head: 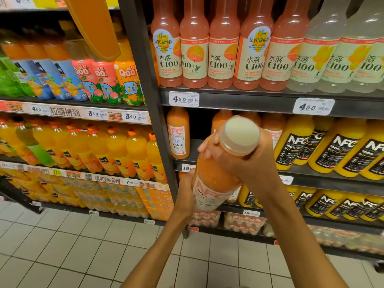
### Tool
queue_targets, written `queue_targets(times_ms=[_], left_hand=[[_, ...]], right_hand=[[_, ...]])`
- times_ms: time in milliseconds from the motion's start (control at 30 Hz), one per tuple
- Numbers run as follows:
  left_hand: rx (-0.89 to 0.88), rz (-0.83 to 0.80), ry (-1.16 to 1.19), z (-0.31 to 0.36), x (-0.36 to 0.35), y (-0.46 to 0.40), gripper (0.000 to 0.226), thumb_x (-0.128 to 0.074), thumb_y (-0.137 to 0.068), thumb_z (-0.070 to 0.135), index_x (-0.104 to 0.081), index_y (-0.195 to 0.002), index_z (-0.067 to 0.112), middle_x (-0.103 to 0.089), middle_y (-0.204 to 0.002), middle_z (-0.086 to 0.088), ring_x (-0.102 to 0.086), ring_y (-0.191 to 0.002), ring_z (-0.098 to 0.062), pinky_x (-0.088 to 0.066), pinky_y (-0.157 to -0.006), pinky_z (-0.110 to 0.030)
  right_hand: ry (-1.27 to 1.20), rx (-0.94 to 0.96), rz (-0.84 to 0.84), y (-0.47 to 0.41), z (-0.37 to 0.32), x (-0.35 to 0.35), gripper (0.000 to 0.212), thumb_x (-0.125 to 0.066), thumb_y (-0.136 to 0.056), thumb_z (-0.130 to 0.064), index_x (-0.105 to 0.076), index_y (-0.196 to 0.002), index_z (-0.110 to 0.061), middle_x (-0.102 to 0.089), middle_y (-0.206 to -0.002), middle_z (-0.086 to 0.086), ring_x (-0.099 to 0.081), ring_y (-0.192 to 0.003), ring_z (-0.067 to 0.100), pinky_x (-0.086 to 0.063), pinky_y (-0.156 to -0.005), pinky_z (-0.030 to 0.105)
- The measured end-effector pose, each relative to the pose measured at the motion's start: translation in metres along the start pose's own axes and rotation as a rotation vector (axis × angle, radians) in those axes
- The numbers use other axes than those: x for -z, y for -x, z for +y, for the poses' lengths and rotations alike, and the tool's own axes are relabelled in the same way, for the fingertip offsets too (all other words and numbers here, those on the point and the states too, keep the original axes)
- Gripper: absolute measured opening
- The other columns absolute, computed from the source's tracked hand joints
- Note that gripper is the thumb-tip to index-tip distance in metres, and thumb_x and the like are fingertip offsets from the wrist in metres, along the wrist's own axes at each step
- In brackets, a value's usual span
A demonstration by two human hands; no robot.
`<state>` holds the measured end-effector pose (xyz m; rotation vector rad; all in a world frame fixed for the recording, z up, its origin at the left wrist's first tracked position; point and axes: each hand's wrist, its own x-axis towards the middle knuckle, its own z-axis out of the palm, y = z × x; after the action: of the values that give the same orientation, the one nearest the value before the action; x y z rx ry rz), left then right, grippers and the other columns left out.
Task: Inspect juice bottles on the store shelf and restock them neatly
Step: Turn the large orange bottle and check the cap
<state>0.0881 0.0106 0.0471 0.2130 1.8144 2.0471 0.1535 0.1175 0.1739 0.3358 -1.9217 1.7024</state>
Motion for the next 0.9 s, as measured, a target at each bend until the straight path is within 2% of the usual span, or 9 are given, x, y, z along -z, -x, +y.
queue_targets(times_ms=[67, 167, 267, 333, 400, 467, 600, 800, 900], left_hand=[[-0.043, -0.021, 0.038, 0.003, -0.001, 0.002, 0.069, -0.021, -0.102, 0.014, -0.068, -0.054, 0.030, -0.068, -0.056, 0.010, -0.065, -0.057, 0.001, -0.051, -0.054, -0.013], [-0.058, 0.009, 0.105, 0.002, -0.003, 0.005, 0.066, -0.023, -0.102, 0.017, -0.070, -0.057, 0.028, -0.071, -0.061, 0.004, -0.067, -0.060, -0.005, -0.053, -0.055, -0.018], [0.043, -0.006, 0.170, -0.004, -0.008, 0.014, 0.065, -0.023, -0.101, 0.020, -0.074, -0.061, 0.025, -0.072, -0.062, 0.001, -0.069, -0.058, -0.011, -0.054, -0.052, -0.021], [0.113, -0.033, 0.191, -0.008, -0.008, 0.021, 0.055, -0.024, -0.101, 0.023, -0.071, -0.074, 0.018, -0.072, -0.063, -0.002, -0.070, -0.057, -0.014, -0.055, -0.050, -0.024], [0.156, -0.060, 0.189, -0.010, -0.004, 0.027, 0.046, -0.025, -0.101, 0.028, -0.066, -0.086, 0.014, -0.074, -0.068, -0.004, -0.071, -0.060, -0.017, -0.056, -0.052, -0.026], [0.190, -0.095, 0.197, -0.011, 0.000, 0.030, 0.045, -0.027, -0.100, 0.032, -0.067, -0.089, 0.016, -0.074, -0.073, -0.005, -0.072, -0.063, -0.018, -0.057, -0.054, -0.028], [0.242, -0.145, 0.146, -0.008, 0.001, 0.032, 0.043, -0.028, -0.099, 0.036, -0.066, -0.093, 0.018, -0.075, -0.076, -0.002, -0.072, -0.067, -0.016, -0.058, -0.058, -0.028], [0.174, -0.195, -0.005, 0.004, 0.003, 0.029, 0.037, -0.031, -0.082, 0.057, -0.061, -0.089, 0.037, -0.073, -0.072, 0.016, -0.071, -0.069, -0.003, -0.055, -0.054, -0.019], [0.208, -0.240, -0.009, 0.004, 0.000, 0.030, 0.045, -0.032, -0.068, 0.065, -0.059, -0.093, 0.040, -0.073, -0.079, 0.016, -0.071, -0.075, -0.006, -0.057, -0.061, -0.023]], right_hand=[[-0.038, -0.061, 0.045, -0.004, 0.002, 0.003, 0.044, -0.070, -0.066, -0.031, -0.057, -0.098, -0.005, -0.065, -0.094, 0.014, -0.064, -0.092, 0.039, -0.052, -0.085, 0.054], [-0.114, -0.167, 0.088, -0.014, 0.008, 0.007, 0.030, -0.073, -0.068, -0.027, -0.061, -0.093, -0.014, -0.068, -0.083, 0.010, -0.066, -0.090, 0.034, -0.055, -0.084, 0.049], [-0.067, -0.247, 0.034, -0.029, 0.020, 0.010, 0.010, -0.066, -0.086, -0.022, -0.061, -0.095, -0.021, -0.072, -0.081, 0.000, -0.070, -0.086, 0.021, -0.057, -0.078, 0.033], [-0.045, -0.338, -0.068, -0.035, 0.031, 0.015, 0.014, -0.060, -0.090, -0.033, -0.060, -0.102, -0.026, -0.074, -0.094, -0.003, -0.070, -0.090, 0.015, -0.057, -0.077, 0.027], [-0.034, -0.453, -0.162, -0.035, 0.041, 0.021, 0.029, -0.056, -0.085, -0.046, -0.061, -0.108, -0.031, -0.071, -0.109, -0.001, -0.068, -0.100, 0.018, -0.056, -0.087, 0.036], [-0.159, -0.511, -0.178, -0.030, 0.050, 0.024, 0.031, -0.053, -0.085, -0.044, -0.064, -0.107, -0.025, -0.070, -0.112, 0.004, -0.066, -0.104, 0.024, -0.054, -0.089, 0.040], [-0.445, -0.552, -0.021, -0.021, 0.060, 0.021, 0.022, -0.057, -0.087, -0.035, -0.068, -0.094, -0.017, -0.072, -0.096, 0.009, -0.068, -0.093, 0.026, -0.056, -0.076, 0.035], [-0.250, -0.562, 0.280, -0.020, 0.056, 0.019, 0.019, -0.063, -0.086, -0.041, -0.062, -0.096, -0.025, -0.075, -0.078, -0.007, -0.072, -0.073, 0.011, -0.055, -0.054, 0.023], [-0.182, -0.596, 0.281, -0.021, 0.056, 0.019, 0.014, -0.060, -0.088, -0.043, -0.058, -0.090, -0.029, -0.070, -0.064, -0.017, -0.069, -0.062, 0.002, -0.050, -0.045, 0.017]])
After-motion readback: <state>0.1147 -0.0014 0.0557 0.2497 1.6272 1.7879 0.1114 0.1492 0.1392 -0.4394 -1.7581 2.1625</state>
